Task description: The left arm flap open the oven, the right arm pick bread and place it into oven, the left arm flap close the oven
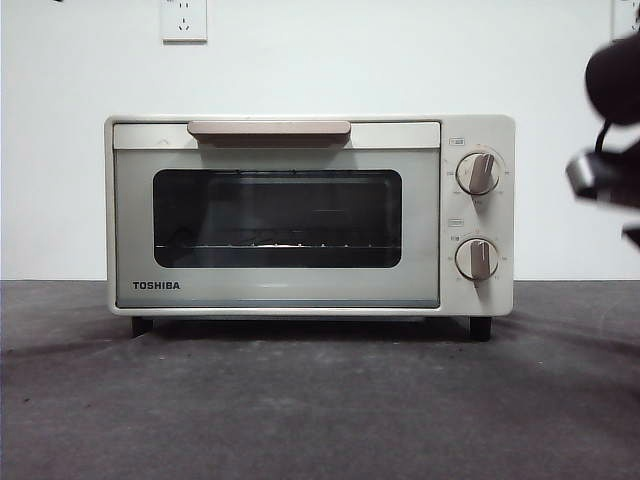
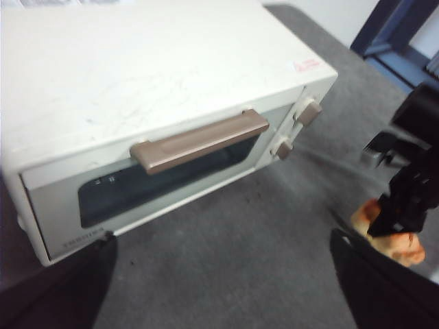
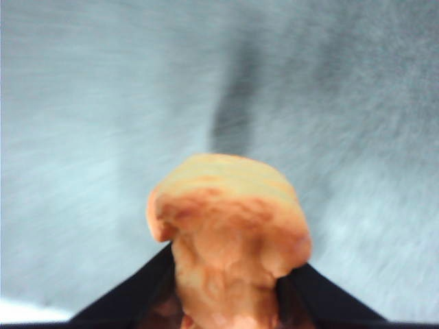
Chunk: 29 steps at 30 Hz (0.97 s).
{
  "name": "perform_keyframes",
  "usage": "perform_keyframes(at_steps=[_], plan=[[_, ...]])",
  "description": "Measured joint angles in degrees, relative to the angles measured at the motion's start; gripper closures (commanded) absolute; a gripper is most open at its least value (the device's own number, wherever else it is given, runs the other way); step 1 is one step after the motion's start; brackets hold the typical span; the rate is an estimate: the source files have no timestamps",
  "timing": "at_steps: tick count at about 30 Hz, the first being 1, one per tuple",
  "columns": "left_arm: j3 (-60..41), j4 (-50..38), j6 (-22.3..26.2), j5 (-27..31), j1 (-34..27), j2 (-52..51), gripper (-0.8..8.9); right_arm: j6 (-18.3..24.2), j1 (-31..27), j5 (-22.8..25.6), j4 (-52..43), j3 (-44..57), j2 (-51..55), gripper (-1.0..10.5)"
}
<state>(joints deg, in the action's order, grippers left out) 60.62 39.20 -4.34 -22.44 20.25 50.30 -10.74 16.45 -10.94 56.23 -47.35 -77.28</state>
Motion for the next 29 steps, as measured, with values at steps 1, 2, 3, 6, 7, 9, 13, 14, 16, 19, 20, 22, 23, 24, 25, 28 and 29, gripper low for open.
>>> perform_keyframes(at_steps=[1, 2, 3, 6, 7, 9, 13, 14, 16, 19, 20, 22, 23, 24, 25, 28, 29], plan=[[1.22, 1.01, 0.02, 0.00, 0.28, 1.57, 4.18, 0.00, 0.00, -0.79, 0.52, 0.00, 1.92, 8.2], [2.58, 1.95, 0.09, -0.02, 0.50, 3.28, 4.51, 0.00, 0.00, -1.57, 0.92, 0.00, 3.96, 8.2], [3.78, 2.54, 0.28, 0.00, 0.70, 4.87, 4.79, 0.00, 0.00, -2.29, 1.16, 0.00, 5.79, 8.2], [7.85, 4.79, 0.83, 0.00, 1.29, 10.34, 5.93, 0.00, 0.02, -4.20, 1.25, 0.00, 12.13, 8.2], [9.27, 5.44, 0.98, 0.00, 1.49, 12.31, 6.31, -0.02, 0.02, -4.44, 1.22, 0.00, 14.38, 8.2], [11.98, 6.40, 1.49, 0.00, 2.10, 15.91, 6.96, -0.02, 0.00, -4.48, 1.22, 0.00, 18.75, 8.2], [17.20, 6.97, 3.13, 0.00, 3.45, 22.51, 7.91, -0.02, 0.02, -5.84, 1.22, 0.00, 27.96, 8.2], [18.27, 6.95, 3.61, 0.00, 3.76, 23.91, 7.91, -0.02, 0.00, -6.14, 1.20, 0.00, 30.34, 8.2], [20.11, 6.71, 4.48, 0.02, 4.31, 26.47, 7.95, -0.13, 0.00, -6.95, 1.07, 0.00, 34.71, 8.2], [22.43, 6.34, 6.21, 0.22, 5.33, 30.27, 7.96, -1.38, 0.00, -7.30, 0.04, 0.00, 40.76, 8.2], [22.91, 5.86, 6.86, 0.24, 5.70, 31.50, 7.96, -1.95, 0.00, -7.65, -0.28, 0.00, 42.73, 8.2], [22.99, 4.70, 8.07, 0.39, 6.36, 33.29, 7.96, -3.04, 0.00, -8.74, -0.39, 0.00, 45.68, 8.1], [22.99, 4.44, 8.50, 0.42, 6.58, 34.18, 7.96, -3.54, 0.02, -8.96, -0.37, 0.00, 47.17, 8.2], [22.99, 3.98, 9.05, 0.42, 6.64, 34.86, 7.96, -4.22, 0.02, -9.14, -0.37, 0.00, 48.24, 8.1], [22.99, 3.21, 9.49, 0.44, 6.67, 35.60, 7.96, -4.79, 0.02, -9.53, -0.39, 0.00, 49.29, 8.1], [22.99, 0.31, 9.92, 1.51, 6.62, 37.31, 7.96, -6.34, 0.02, -10.10, -1.11, 0.00, 51.45, 8.2], [22.99, -0.31, 10.01, 1.57, 6.60, 37.79, 7.96, -6.91, 0.02, -10.10, -1.53, 0.00, 52.15, 8.2]])
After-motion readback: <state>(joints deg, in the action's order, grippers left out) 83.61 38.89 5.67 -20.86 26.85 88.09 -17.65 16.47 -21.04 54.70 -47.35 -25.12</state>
